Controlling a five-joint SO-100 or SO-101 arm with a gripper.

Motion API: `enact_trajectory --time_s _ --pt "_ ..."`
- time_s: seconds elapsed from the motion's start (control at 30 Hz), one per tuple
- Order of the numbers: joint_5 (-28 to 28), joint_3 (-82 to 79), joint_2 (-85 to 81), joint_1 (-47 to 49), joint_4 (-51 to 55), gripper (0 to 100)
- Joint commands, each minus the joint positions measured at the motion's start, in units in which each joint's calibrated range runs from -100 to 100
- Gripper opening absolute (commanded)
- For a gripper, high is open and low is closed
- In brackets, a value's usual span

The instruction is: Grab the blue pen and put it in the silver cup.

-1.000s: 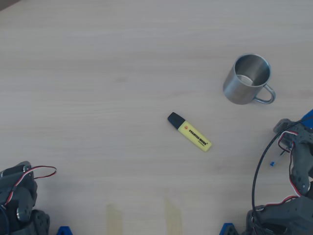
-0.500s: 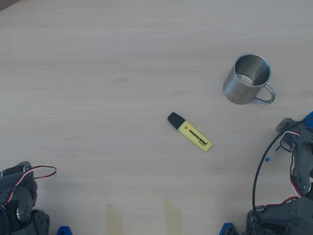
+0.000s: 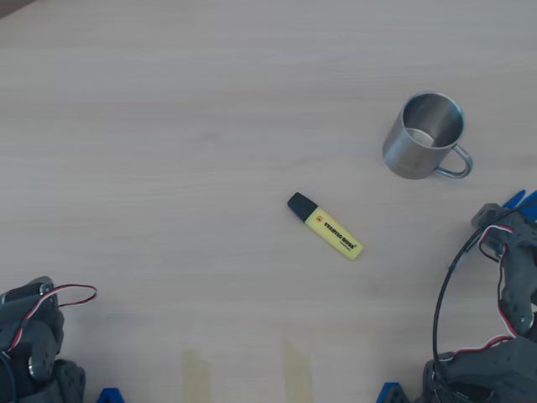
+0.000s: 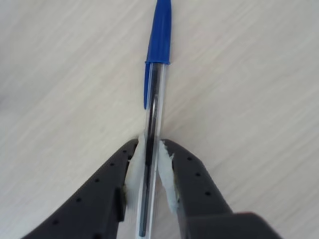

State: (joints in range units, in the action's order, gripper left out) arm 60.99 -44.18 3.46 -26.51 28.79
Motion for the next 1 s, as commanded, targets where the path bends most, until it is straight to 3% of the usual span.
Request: enact_trajectory --time_s 0.0,0.97 --pt "-0.2 -0.2 -1.0 0.3 0.5 5" --pt "-0.2 -2.8 -7.6 1.4 0.2 2"
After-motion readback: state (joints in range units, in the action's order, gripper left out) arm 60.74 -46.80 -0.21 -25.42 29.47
